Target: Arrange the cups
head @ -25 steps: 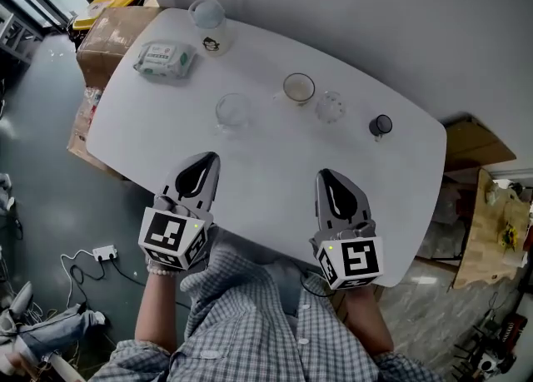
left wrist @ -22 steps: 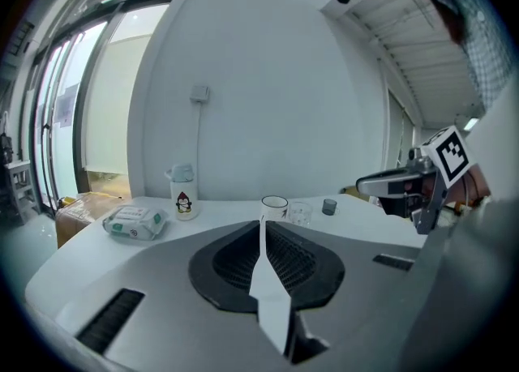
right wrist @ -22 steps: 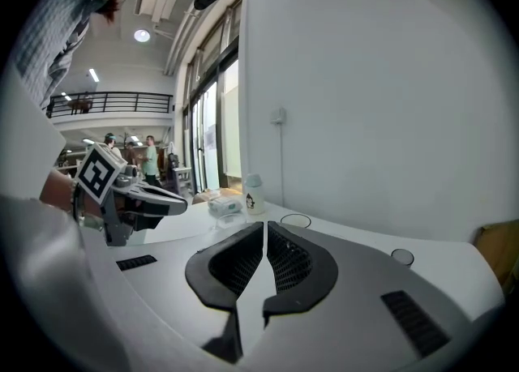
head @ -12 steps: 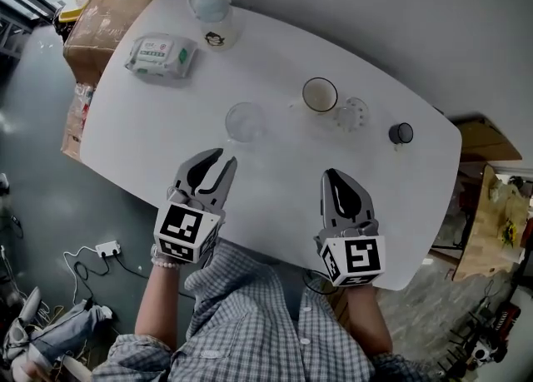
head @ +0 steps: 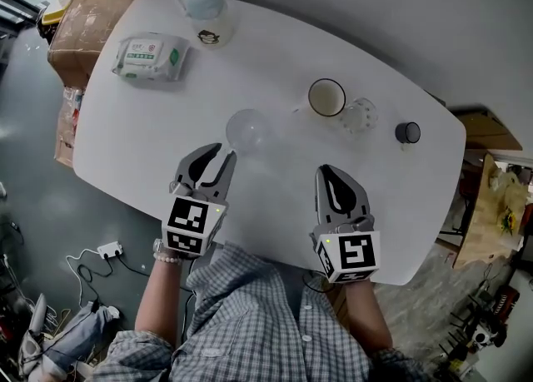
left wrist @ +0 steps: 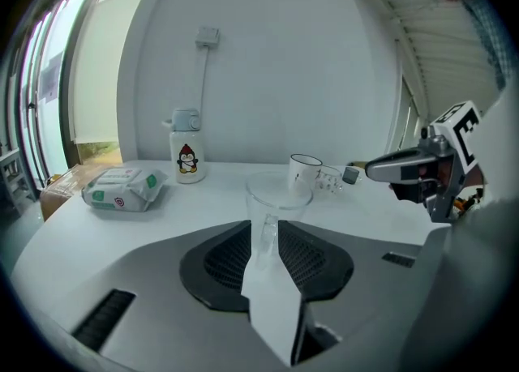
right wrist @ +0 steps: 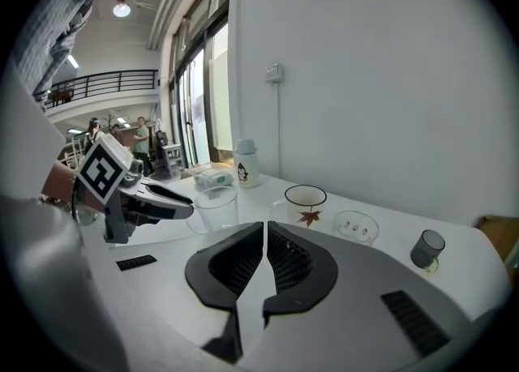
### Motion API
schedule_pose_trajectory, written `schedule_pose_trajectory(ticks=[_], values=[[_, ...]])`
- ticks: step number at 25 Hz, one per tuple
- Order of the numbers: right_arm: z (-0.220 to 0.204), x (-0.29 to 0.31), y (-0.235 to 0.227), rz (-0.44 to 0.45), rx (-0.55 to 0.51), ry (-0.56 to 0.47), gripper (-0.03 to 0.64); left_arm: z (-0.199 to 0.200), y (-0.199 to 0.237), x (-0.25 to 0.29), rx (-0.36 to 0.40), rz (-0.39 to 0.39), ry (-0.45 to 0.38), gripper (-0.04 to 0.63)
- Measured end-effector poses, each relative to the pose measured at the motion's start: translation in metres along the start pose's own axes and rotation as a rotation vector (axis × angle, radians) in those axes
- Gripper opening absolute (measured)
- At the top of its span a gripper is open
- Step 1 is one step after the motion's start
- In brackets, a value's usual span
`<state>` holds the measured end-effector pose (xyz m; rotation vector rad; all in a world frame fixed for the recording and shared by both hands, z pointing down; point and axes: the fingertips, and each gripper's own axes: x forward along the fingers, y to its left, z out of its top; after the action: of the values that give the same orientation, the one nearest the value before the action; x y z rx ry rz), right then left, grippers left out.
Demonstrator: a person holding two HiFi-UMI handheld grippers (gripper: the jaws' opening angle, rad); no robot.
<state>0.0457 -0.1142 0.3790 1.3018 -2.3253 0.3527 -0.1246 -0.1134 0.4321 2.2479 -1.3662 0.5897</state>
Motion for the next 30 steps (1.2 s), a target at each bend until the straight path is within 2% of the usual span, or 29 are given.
schedule_pose_trajectory(ticks=[5,15,23,30], values=[[-0.001,0.016,-0.004,-0.018,-0.008,0.018,0.031,0.003,-0.003,0.01,0.01,0.003,-0.006,0.086],[-0.008,0.035,-0.009,-0.046,0.005,0.045,0.031,0.021,-0.005,0.034,0.008,0.0,-0.036,0.075],[-0.013,0.075,-0.01,-0.083,-0.007,0.081,0.032,0.039,-0.001,0.059,-0.013,0.011,-0.054,0.075],[-0.011,0.104,0.0,-0.073,0.049,0.091,0.032,0.054,0.0,0.08,-0.033,-0.005,-0.065,0.074]])
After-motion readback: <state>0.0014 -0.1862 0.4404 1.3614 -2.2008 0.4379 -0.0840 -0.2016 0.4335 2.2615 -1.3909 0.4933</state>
